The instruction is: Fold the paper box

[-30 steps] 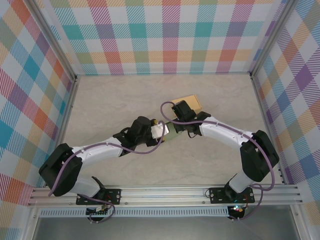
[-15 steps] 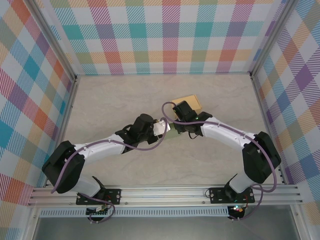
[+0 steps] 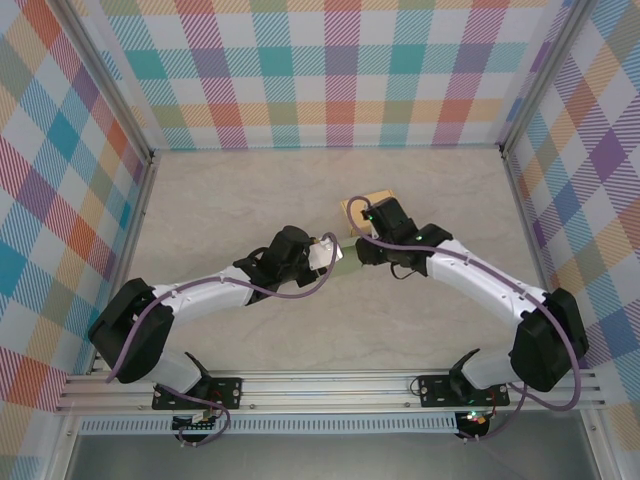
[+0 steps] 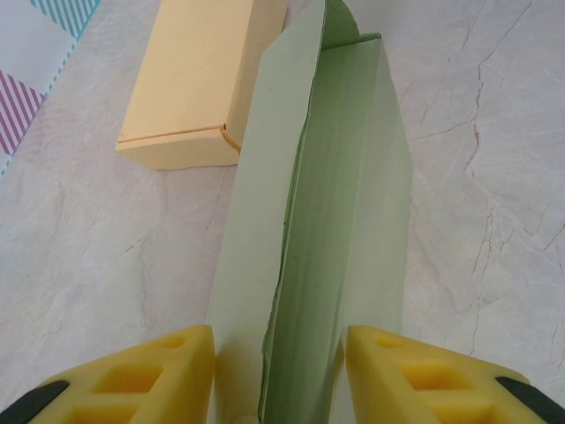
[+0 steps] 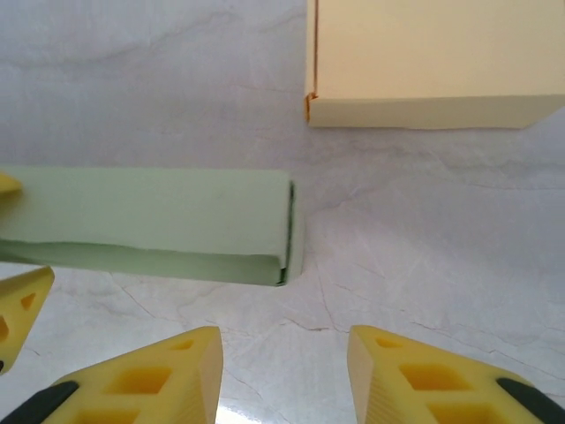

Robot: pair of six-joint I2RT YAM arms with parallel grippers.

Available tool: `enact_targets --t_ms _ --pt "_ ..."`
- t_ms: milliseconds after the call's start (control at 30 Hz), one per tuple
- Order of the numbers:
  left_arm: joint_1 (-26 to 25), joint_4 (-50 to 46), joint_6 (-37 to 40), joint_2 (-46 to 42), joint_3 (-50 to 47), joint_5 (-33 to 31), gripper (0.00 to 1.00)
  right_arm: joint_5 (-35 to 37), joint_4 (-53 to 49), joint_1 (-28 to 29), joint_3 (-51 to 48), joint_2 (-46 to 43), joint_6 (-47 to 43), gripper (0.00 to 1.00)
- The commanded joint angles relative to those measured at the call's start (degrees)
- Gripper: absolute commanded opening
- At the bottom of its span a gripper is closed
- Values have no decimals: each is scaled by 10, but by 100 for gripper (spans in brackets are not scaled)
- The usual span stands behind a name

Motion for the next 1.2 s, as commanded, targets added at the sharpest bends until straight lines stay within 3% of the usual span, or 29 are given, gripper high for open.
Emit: enact_targets --t_ms 0,167,400,500,1033,1167 --pt "-6 -35 -4 12 5 4 43 -36 -2 -25 7 -9 36 43" --pt "-6 -35 -4 11 4 6 44 -74 9 -55 30 20 53 45" --pt "-6 -38 -7 15 2 4 44 -128 30 -62 73 69 55 65" --pt "-5 -38 -8 14 2 2 44 -137 28 -63 85 92 53 66" --pt "-6 -36 -18 19 4 -10 46 -152 54 -84 13 137 76 53" --pt "-6 -29 -30 13 3 -9 49 -150 64 -84 -4 152 79 45"
